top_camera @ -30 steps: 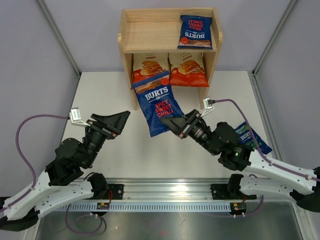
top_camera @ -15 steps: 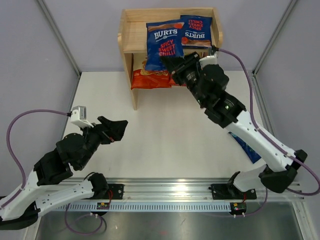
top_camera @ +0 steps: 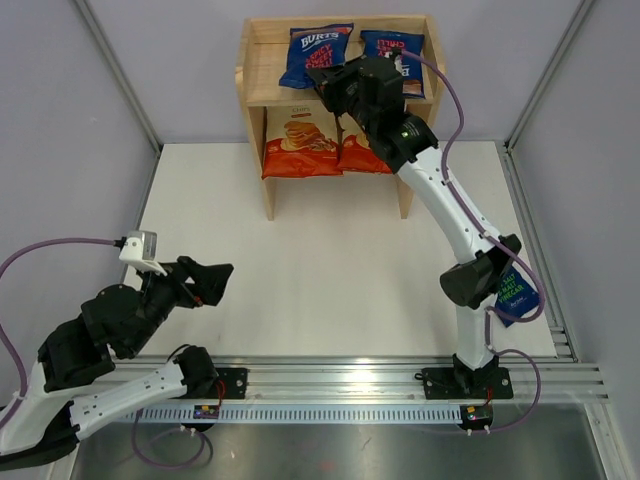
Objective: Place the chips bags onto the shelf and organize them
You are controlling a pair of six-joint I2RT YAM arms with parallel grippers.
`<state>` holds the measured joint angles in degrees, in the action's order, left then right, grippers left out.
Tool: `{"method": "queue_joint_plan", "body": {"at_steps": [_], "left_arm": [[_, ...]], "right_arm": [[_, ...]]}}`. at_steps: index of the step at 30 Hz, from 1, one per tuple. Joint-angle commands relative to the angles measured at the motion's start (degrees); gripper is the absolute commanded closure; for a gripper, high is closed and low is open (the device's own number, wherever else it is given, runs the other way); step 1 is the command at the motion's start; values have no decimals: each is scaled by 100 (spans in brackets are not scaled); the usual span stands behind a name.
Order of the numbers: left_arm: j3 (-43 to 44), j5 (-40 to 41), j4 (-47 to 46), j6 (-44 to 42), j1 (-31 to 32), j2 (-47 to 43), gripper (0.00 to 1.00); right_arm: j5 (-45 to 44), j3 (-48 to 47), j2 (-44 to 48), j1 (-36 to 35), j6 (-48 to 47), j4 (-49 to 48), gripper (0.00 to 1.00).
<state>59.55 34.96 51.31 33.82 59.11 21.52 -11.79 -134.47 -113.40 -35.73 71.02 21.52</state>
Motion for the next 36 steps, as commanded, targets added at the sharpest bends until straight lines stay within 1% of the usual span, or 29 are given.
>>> {"method": "queue_joint_plan", "body": {"at_steps": [1,5,9,10,12,13,16,17,19,21,24,28,32,34,36], "left_arm": [[-66,2,195,-218,-14,-69,1],[-145,46,204,-201,-5,-218,1],[-180,81,213,-157,-5,-350,1],[-181,72,204,-148,-14,-359,1],[-198,29,204,-113,-5,-350,1],[-207,2,204,-95,-14,-341,1],[-260,-33,169,-51,-14,-341,1],[-268,-33,169,-51,-14,-324,1],[-234,11,204,-43,-5,-298,1],[-189,28,274,-25,-5,-262,1],[-137,46,327,-25,-14,-236,1],[-145,81,362,1,-14,-245,1],[-172,90,353,28,-14,-227,1],[-180,64,345,36,-14,-192,1],[-207,46,327,45,-14,-157,1]], "right_arm": [[379,-474,-173,215,542,133,89],[265,-518,-261,294,772,449,89],[64,-326,-42,294,781,617,89],[11,-125,37,312,790,565,82],[-8,0,187,347,825,494,78],[27,0,196,382,869,511,70],[212,-270,91,400,887,835,60],[247,-377,56,400,904,976,54],[230,-553,20,400,939,1336,52],[221,-571,46,400,975,1556,45],[169,-571,161,400,984,1803,42],[291,-405,371,400,966,1821,39],[616,17,644,400,896,1339,37],[783,-17,688,391,782,1337,32],[889,44,741,391,720,1329,31]]}}
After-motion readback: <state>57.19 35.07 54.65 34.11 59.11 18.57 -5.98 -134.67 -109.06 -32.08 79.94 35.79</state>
